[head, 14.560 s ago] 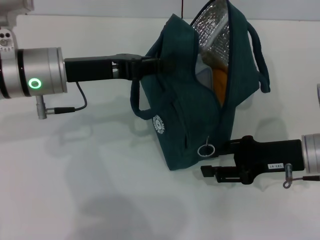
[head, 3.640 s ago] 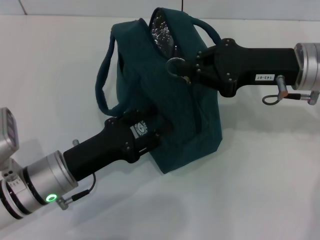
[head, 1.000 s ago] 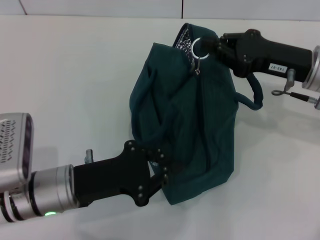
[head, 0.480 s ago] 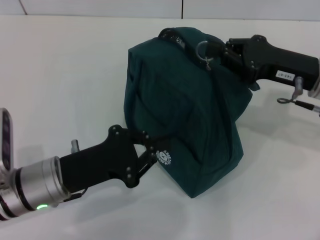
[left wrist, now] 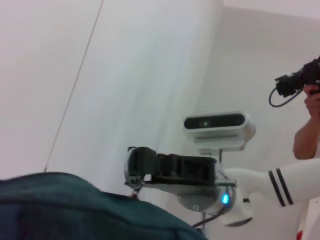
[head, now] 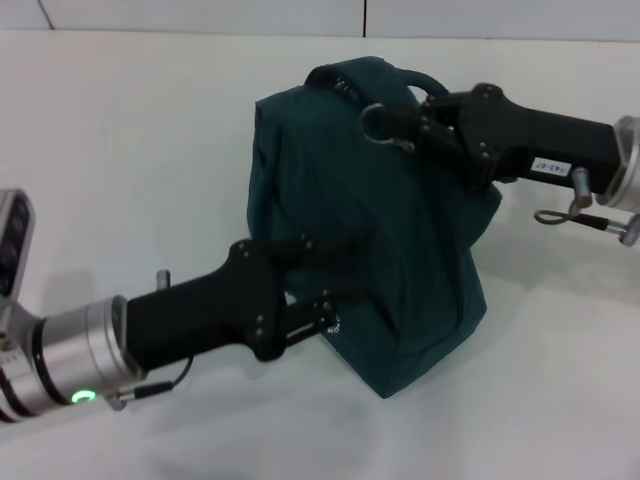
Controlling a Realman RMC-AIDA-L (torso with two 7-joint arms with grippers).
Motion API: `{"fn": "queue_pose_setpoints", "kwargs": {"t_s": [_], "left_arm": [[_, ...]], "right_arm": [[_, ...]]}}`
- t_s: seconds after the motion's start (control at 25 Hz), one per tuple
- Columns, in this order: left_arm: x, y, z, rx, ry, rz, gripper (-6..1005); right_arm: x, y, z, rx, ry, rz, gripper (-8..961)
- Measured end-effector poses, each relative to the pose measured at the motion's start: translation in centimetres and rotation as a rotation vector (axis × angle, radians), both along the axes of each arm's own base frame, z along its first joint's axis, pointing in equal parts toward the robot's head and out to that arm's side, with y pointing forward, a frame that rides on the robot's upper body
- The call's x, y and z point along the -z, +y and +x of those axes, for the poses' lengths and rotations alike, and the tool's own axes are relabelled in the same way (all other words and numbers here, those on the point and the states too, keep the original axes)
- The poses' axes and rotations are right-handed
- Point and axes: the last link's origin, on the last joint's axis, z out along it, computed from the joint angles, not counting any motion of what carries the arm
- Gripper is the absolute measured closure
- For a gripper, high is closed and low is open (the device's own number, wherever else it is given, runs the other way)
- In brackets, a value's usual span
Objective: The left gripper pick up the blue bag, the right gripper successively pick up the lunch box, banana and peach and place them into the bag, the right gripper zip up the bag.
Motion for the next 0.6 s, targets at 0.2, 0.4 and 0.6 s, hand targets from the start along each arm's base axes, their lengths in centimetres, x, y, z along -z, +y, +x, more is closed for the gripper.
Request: {"fn": "queue_pose_setpoints", "kwargs": {"t_s": [0.2,0.4,0.6], "left_arm": [[-1.1,1.6,0.1,-0.02,-0.005,0.054,649],[-2.4,3.0,0.0,-0.046,0.007,0.074,365],[-3.3,4.2,0.2,-0.04,0.019,0.114,271]], "right_arm": [[0.5,0.2,-1.3,-0.025,0.049,0.049,941],[1.3,0.8,-2.4,-0.025,0.051,0.082,941],[1.4,1.0,-2.8,-0.021,0.077,0.121,941]]}}
